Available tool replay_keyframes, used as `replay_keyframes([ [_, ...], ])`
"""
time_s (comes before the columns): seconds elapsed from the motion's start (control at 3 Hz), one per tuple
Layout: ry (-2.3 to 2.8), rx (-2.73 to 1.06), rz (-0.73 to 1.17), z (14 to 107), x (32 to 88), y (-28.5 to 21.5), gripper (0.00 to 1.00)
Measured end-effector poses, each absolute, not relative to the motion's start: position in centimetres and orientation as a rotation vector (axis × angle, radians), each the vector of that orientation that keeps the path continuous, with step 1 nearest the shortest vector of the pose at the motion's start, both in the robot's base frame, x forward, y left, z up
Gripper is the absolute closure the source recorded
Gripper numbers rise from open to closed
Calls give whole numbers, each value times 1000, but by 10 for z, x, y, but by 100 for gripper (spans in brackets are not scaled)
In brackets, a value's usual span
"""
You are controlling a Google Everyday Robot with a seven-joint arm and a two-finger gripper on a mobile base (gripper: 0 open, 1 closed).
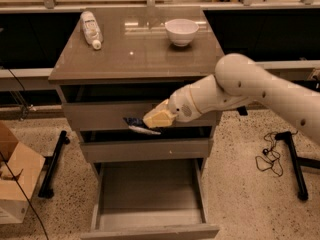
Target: Place rxbar blueberry into bottom drawer
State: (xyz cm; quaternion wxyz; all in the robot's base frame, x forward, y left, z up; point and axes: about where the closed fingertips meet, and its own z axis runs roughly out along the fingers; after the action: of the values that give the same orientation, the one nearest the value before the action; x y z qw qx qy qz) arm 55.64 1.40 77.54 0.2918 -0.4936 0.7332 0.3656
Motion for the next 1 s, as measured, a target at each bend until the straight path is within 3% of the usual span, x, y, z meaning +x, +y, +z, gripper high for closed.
replay_keyframes([
  [0.33, 1983, -1185, 1139, 721, 560, 13, 100],
  [1.0, 2016, -1154, 1150, 691, 561, 23, 100],
])
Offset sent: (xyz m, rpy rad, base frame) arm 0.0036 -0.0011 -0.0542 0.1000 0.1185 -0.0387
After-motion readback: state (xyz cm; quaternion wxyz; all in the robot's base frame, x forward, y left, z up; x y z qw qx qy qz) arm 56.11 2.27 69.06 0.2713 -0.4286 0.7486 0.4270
